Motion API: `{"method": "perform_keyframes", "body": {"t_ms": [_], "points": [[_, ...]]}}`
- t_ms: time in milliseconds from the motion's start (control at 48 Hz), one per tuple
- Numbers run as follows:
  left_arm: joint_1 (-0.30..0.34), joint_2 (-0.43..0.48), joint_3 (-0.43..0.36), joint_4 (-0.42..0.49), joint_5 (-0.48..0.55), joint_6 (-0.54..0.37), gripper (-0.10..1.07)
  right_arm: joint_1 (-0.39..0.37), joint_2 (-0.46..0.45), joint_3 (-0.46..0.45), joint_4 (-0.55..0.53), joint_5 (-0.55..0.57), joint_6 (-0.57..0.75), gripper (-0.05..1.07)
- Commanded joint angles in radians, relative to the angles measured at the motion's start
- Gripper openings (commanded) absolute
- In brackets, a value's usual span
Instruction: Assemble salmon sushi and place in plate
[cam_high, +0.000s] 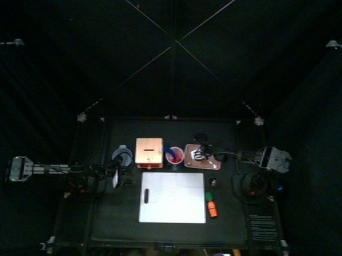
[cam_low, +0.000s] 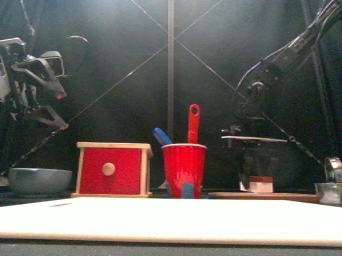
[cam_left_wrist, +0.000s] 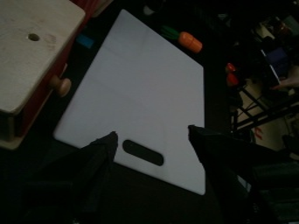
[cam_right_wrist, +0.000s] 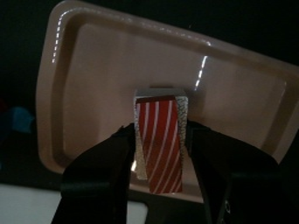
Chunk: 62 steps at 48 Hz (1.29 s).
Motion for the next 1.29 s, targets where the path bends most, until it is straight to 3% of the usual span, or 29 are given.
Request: {"method": "perform_keyframes", "body": {"t_ms": [0,146,500,938,1271], "points": [[0.002,0.003,-0.021,-0.002,-0.005,0.002,0.98,-0.011,-0.017,-0.009,-0.012,-0.008,0.000,0.69],[0.002,0.003,-0.021,-0.002,-0.003,0.002,0.98,-0.009,-0.015,-0.012,-0.009,-0.008,0.000,0.72],[0.003,0.003,-0.021,-0.002,-0.003,0.000,0.98,-0.005,-0.034,-0.023,-0.008,-0.005,0.000,0.95],[0.003,0.003,-0.021,-0.012,-0.005,0.000,0.98,0.066,-0.126,-0.038,-0.014,0.020,0.002,0.95],[0.012,0.003,-0.018,-0.025,-0.005,0.000,0.98,0.091,-0.135,-0.046,-0.012,0.021,0.002,0.95]]}}
